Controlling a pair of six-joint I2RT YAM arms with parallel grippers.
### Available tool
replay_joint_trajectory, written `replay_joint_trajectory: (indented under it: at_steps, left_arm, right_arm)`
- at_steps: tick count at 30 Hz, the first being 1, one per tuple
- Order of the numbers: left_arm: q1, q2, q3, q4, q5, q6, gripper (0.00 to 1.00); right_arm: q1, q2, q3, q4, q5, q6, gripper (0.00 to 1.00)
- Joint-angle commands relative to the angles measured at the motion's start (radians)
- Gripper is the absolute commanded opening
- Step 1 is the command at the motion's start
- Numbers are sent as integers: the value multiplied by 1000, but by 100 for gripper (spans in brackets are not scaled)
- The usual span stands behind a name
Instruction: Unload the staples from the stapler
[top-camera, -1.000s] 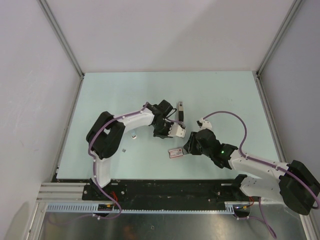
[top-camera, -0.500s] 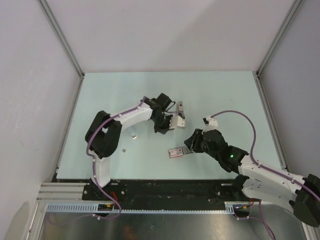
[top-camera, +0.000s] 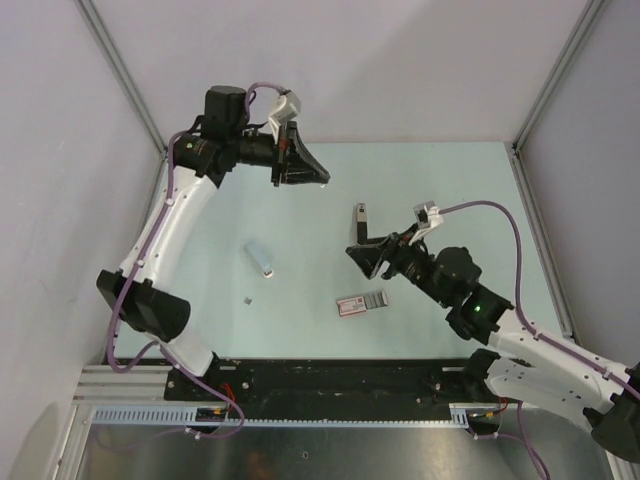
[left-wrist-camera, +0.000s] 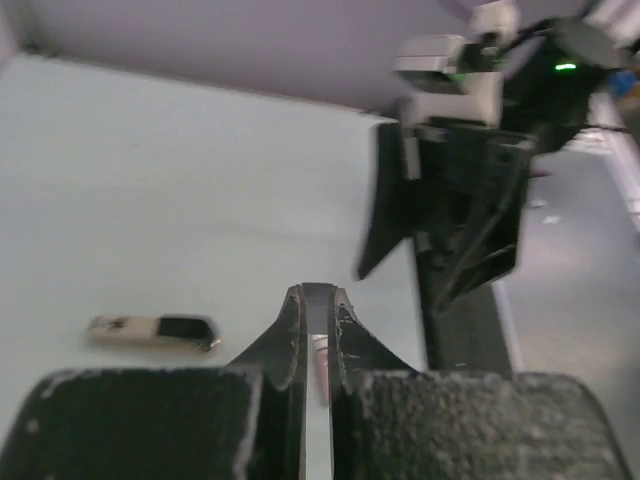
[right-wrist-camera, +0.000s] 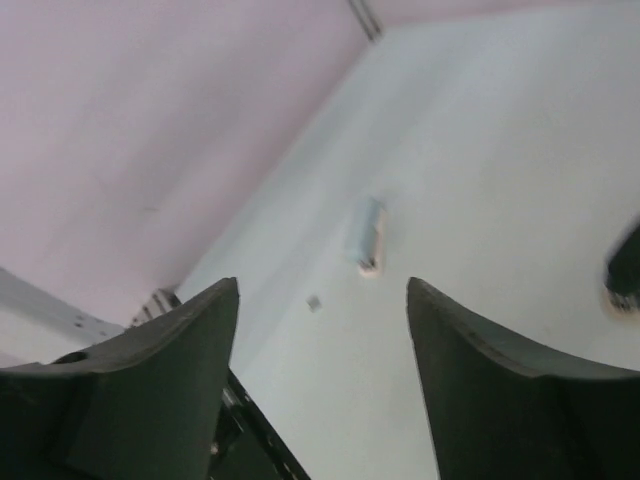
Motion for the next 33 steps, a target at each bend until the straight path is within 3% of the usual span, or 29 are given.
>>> replay_joint_trajectory:
  at_steps: [1, 7, 18, 33]
  left_arm:
    - [-10, -20, 29, -34, 318, -220, 1]
    - [-34, -54, 36, -33, 381, -267, 1]
    - [-55, -109, -35, -32, 391, -260, 2]
    - [-55, -122, -73, -31, 373, -241, 2]
  right_arm:
    - [-9, 7, 54, 300, -130, -61, 79]
    - [-11, 100, 174, 390, -223, -57, 81]
    - [16, 201, 240, 450, -194, -89, 76]
    - [22, 262, 260, 508, -178, -63, 53]
